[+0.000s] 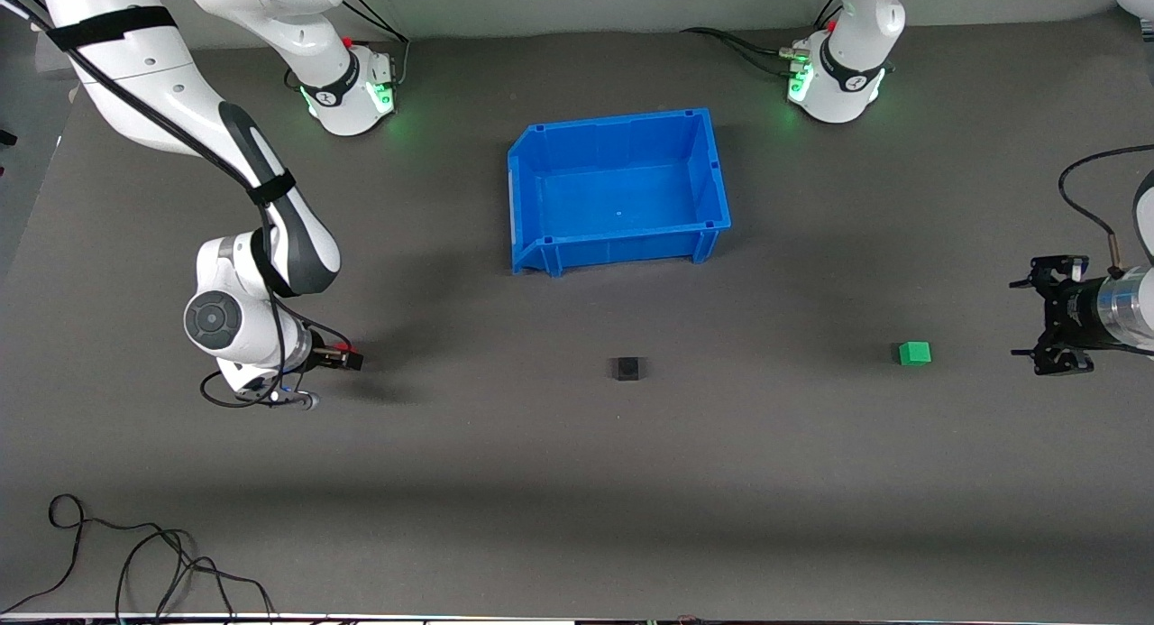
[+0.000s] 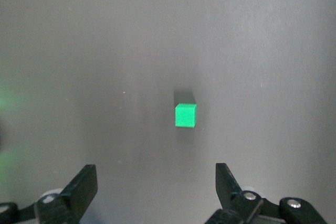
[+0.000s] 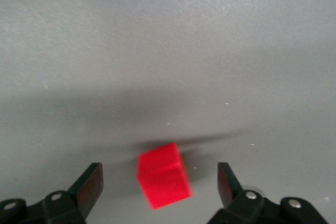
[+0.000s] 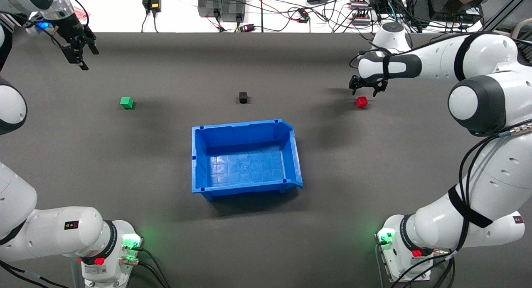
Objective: Attach green and red cubes to black cube
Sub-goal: 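Grasp the red cube with the right gripper while the left gripper reaches the green cube, then carry the red cube toward the black cube while the left gripper grasps green, then press the red cube against the black cube while the left gripper brings green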
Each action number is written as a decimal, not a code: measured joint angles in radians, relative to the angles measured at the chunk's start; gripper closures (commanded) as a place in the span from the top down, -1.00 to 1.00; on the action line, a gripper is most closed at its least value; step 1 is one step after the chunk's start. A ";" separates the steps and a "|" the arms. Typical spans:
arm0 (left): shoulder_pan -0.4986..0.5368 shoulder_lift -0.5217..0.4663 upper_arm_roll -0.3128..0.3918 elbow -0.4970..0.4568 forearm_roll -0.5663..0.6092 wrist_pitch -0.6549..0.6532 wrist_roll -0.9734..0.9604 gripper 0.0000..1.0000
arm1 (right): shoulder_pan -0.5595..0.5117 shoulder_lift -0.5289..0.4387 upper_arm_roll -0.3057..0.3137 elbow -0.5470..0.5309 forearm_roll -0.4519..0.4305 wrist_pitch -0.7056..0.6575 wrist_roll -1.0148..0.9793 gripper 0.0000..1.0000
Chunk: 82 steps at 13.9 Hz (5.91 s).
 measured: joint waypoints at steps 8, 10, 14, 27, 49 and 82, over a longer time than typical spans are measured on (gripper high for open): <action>0.034 -0.027 0.001 -0.396 -0.004 0.540 -0.109 0.99 | 0.012 0.053 0.000 0.015 -0.004 -0.032 -0.004 0.77; 0.034 -0.027 0.001 -0.479 -0.004 0.659 -0.109 0.99 | 0.018 0.064 0.000 0.032 -0.004 -0.032 -0.004 0.25; 0.032 -0.015 -0.002 -0.594 -0.004 0.832 -0.109 0.98 | 0.018 0.068 -0.006 0.047 -0.005 -0.033 -0.004 -0.05; 0.021 0.104 -0.007 -0.564 0.066 1.014 -0.107 0.98 | -0.026 0.073 -0.019 0.131 0.063 -0.123 0.128 -0.67; -0.021 0.166 -0.011 -0.446 0.070 0.916 -0.111 -1.00 | 0.407 0.510 0.066 0.785 0.363 0.008 1.632 -0.75; -0.582 0.365 -0.094 -0.063 -0.054 0.664 -0.624 -1.00 | 0.483 0.561 0.084 0.806 0.363 -0.013 1.744 -0.76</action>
